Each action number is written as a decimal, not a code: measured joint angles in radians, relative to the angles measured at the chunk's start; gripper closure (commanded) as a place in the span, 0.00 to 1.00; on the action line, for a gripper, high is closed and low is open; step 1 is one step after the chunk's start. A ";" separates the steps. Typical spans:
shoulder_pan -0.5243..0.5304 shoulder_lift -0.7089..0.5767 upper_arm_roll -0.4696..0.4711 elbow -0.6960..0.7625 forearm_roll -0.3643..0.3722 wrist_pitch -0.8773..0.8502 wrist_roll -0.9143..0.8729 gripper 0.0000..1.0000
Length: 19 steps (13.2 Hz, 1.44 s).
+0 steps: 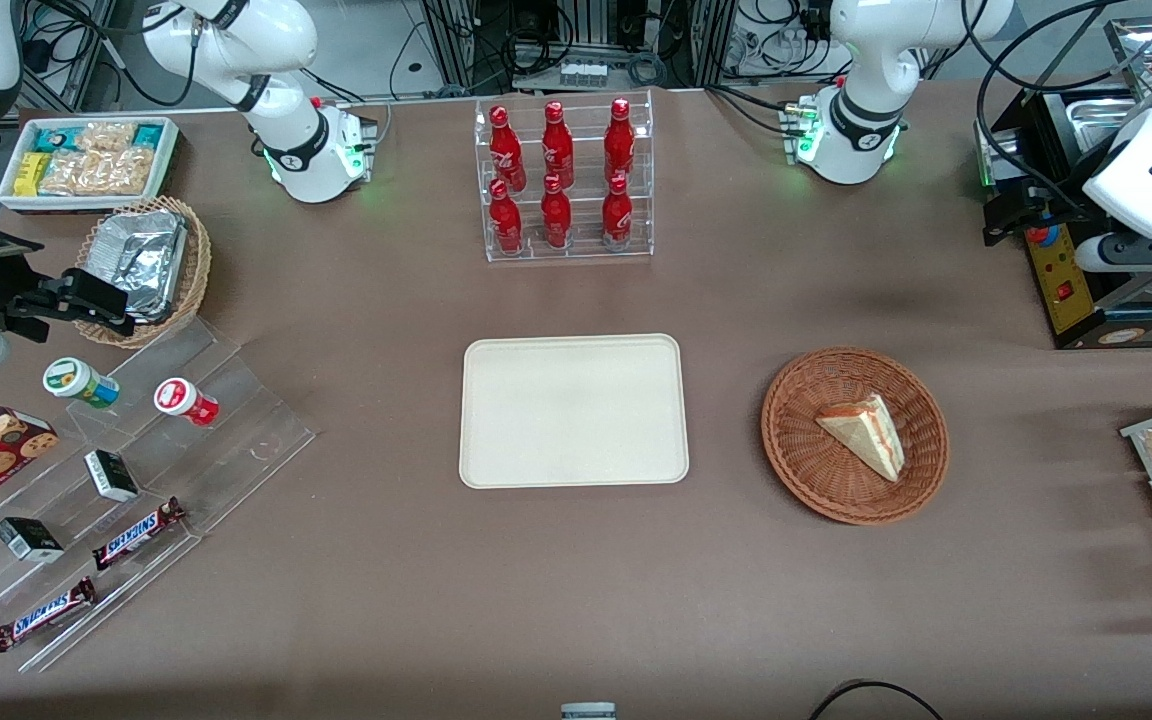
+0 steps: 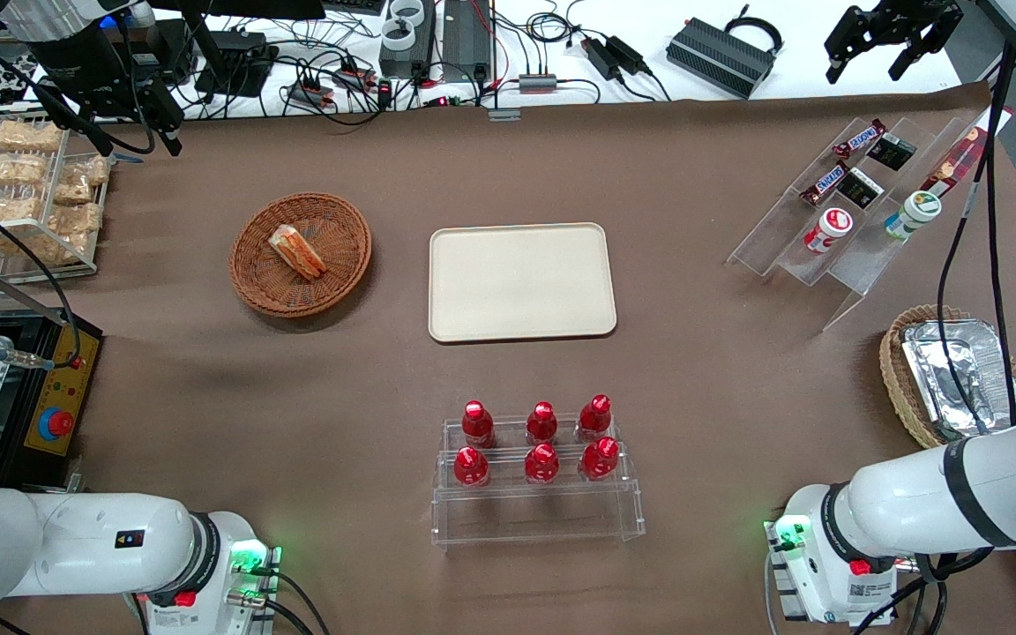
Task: Place sandwich from basket to tray
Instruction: 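Lower the open left gripper over the wrapped sandwich in the wicker basket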
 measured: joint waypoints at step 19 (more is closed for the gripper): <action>0.018 0.226 0.001 -0.342 0.008 0.615 -0.720 0.00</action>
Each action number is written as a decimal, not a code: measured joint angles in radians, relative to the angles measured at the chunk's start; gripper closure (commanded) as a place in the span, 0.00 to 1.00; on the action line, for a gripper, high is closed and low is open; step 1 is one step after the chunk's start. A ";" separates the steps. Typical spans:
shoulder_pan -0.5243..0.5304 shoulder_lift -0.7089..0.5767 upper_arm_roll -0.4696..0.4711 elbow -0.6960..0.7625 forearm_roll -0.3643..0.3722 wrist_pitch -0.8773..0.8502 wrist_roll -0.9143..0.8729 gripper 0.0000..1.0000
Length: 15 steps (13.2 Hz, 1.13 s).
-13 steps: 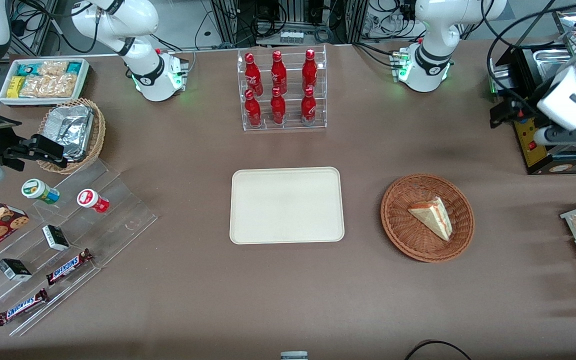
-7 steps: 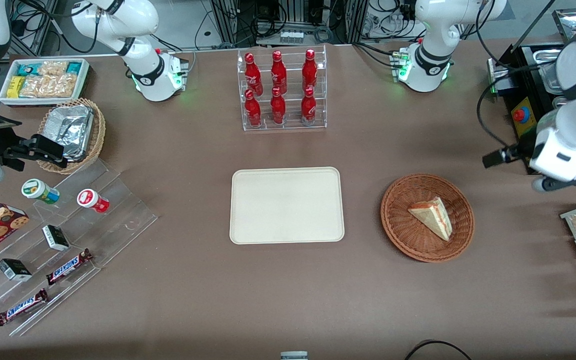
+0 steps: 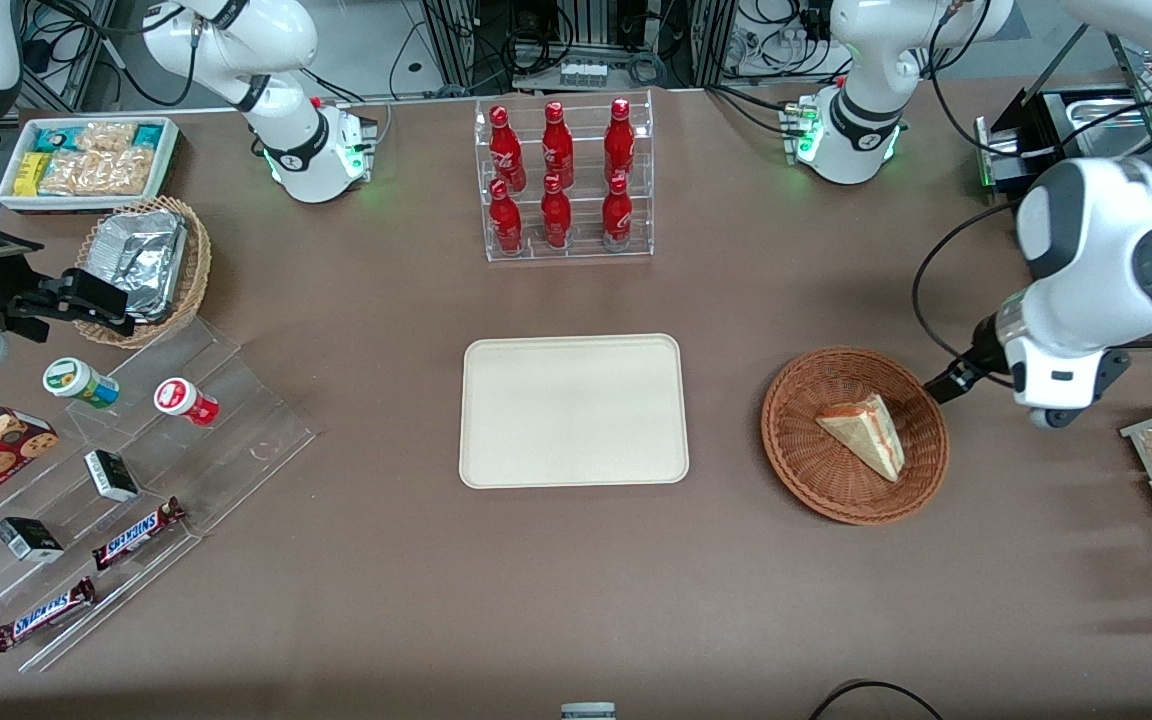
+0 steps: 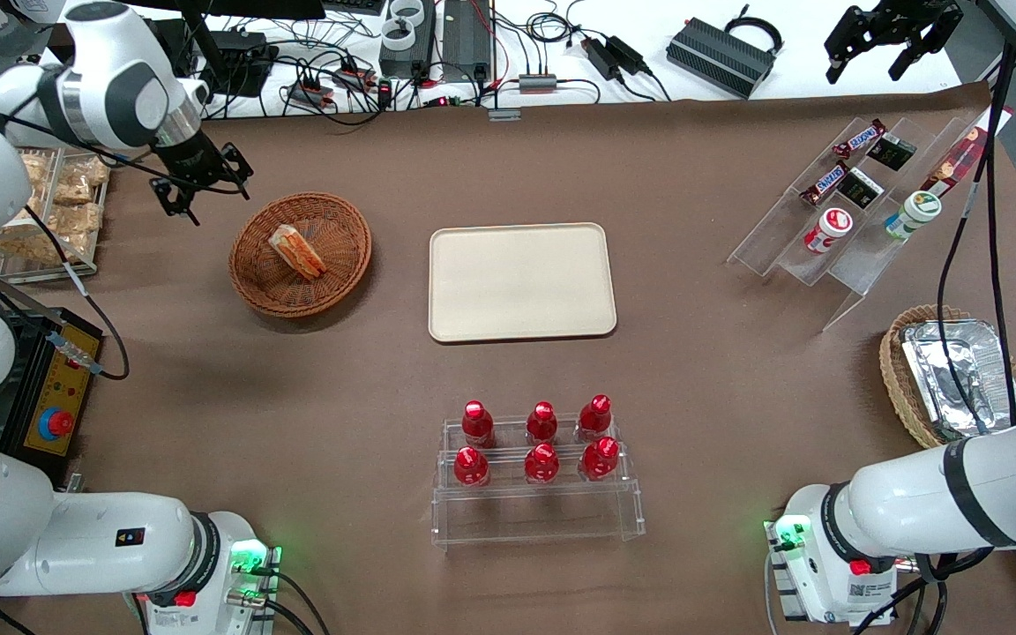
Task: Place sandwich from basket to tray
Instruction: 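Lower the open left gripper over the wrapped sandwich in the wicker basket, then close the left gripper on the sandwich's wrapped end and lift it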
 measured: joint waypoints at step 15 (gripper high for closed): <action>-0.021 0.154 -0.039 -0.073 -0.074 0.326 -0.150 0.00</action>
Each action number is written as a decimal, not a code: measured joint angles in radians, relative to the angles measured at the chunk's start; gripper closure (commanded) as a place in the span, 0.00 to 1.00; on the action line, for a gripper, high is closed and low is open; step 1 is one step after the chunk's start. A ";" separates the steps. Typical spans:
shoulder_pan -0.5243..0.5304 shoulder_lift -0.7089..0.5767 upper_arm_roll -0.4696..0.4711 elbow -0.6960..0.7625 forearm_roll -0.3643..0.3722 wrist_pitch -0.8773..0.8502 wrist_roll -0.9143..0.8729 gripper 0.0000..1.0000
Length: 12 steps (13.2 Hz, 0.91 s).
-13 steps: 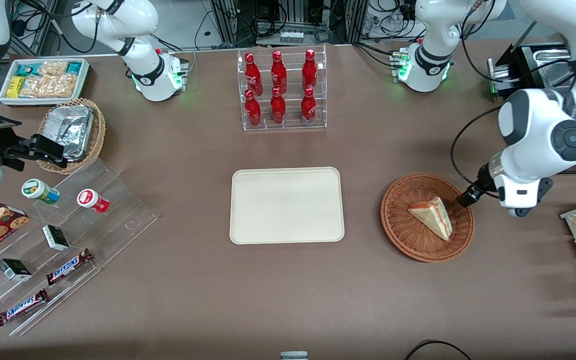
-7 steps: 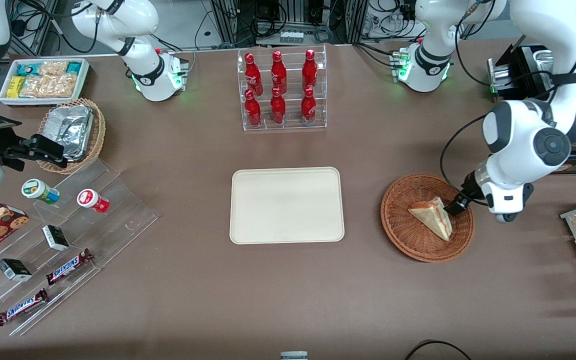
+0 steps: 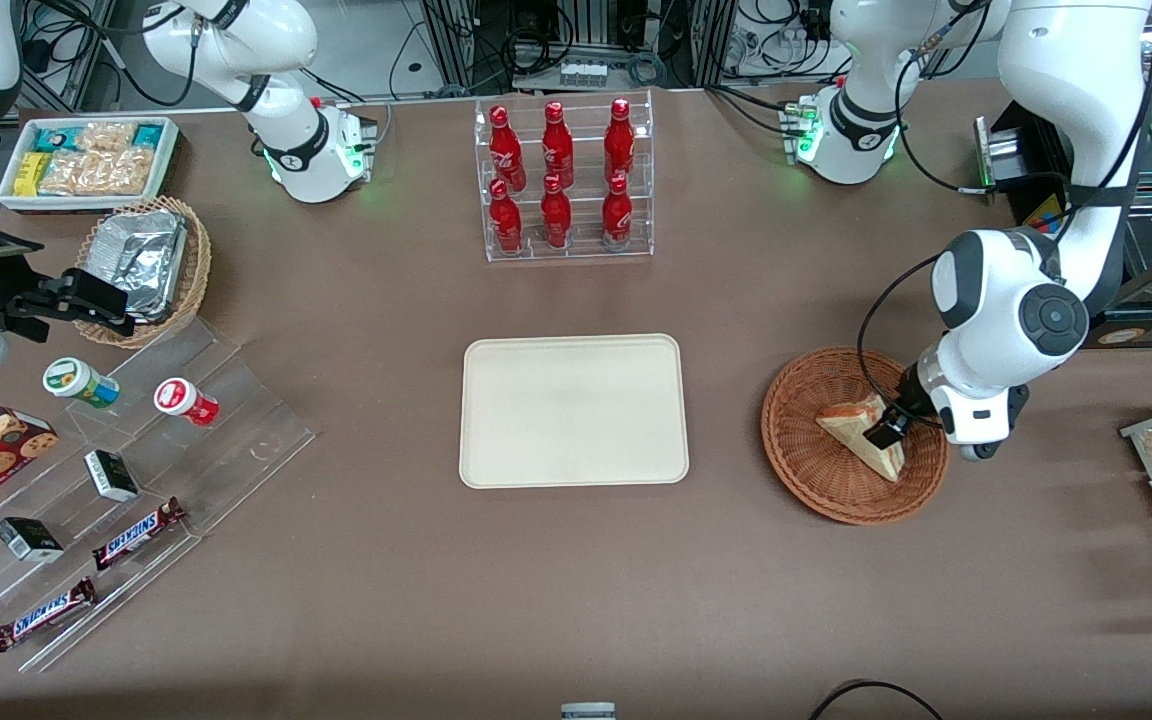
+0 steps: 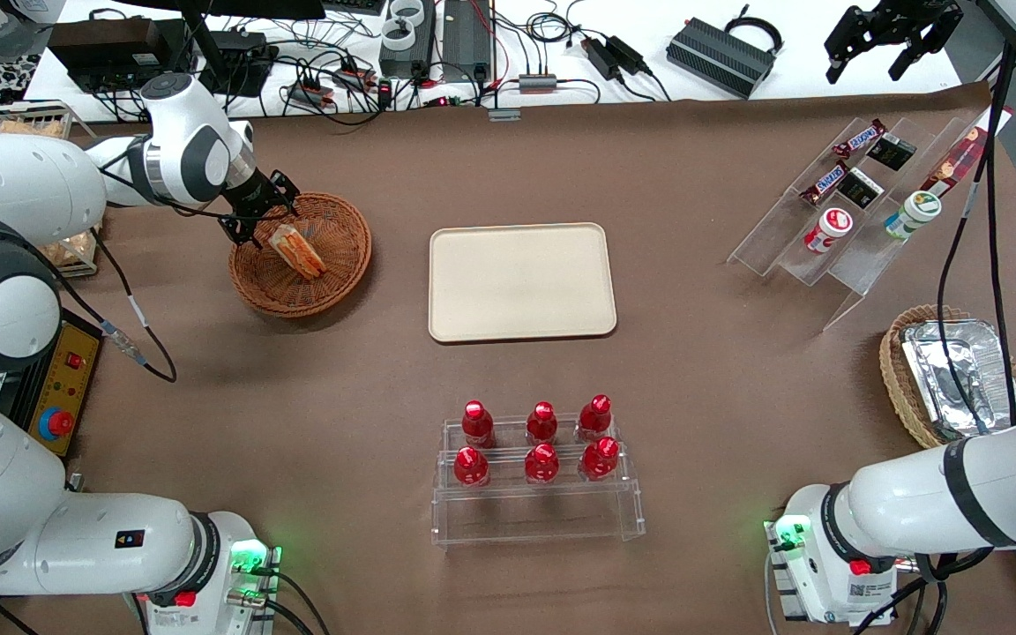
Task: Place sandwich from basket to tray
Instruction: 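Close the left gripper on the sandwich's wrapped end and lift it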
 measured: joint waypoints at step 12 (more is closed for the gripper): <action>-0.020 0.057 -0.002 0.000 0.000 0.035 -0.030 0.78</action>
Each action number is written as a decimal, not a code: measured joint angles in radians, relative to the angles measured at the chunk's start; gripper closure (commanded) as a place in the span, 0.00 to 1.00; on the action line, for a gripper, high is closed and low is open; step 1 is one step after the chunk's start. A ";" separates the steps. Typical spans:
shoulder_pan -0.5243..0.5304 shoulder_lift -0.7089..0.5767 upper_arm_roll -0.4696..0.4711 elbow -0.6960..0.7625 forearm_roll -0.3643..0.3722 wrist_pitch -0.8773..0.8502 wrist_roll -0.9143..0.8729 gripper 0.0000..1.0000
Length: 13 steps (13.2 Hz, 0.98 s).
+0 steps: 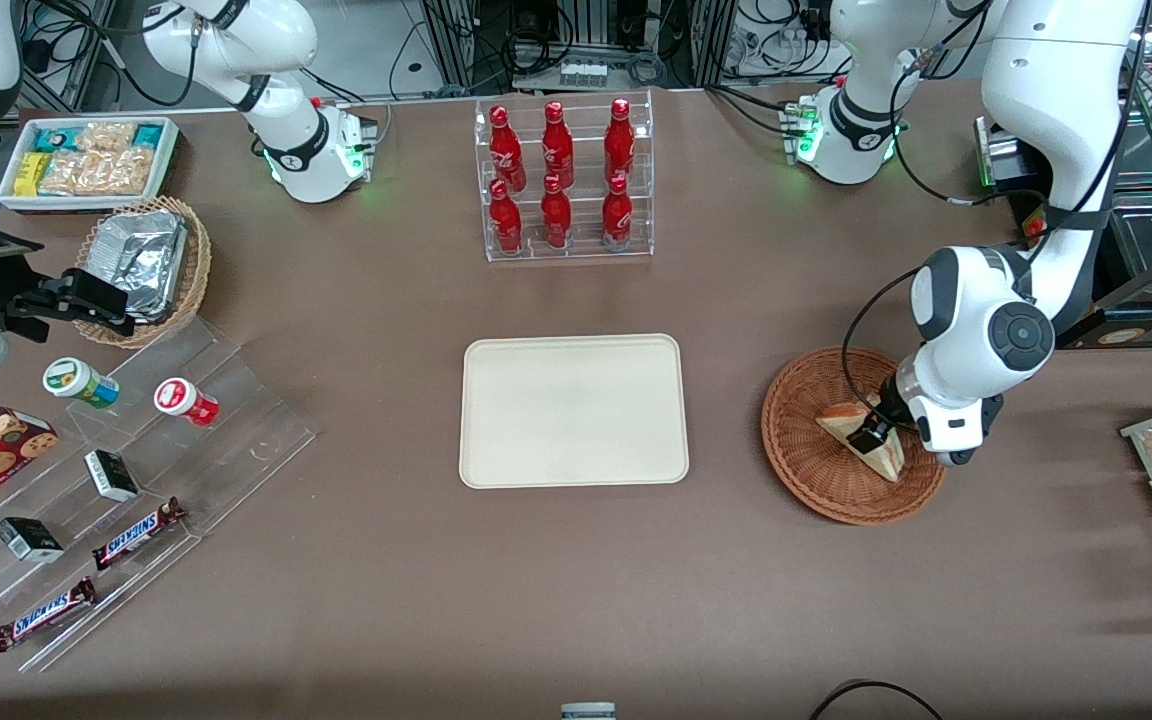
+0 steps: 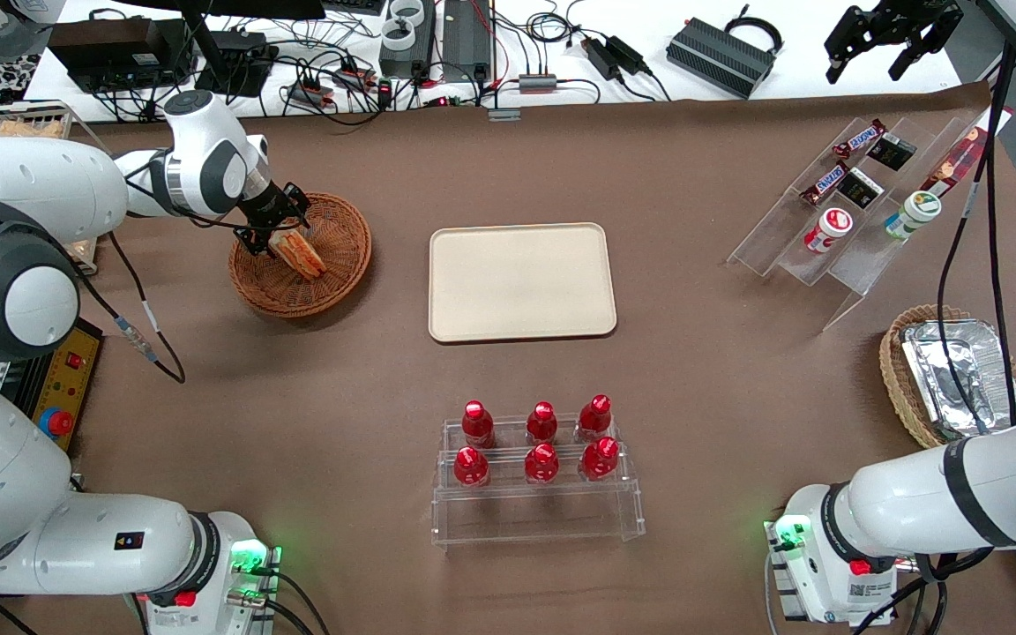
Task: Place sandwich from basket to tray
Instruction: 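Close the left gripper on the sandwich's wrapped end and lift it, then carry the held sandwich over the cream tray with the left gripper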
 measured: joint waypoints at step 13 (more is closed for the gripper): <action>-0.033 -0.029 -0.011 0.353 0.019 -0.514 -0.002 0.91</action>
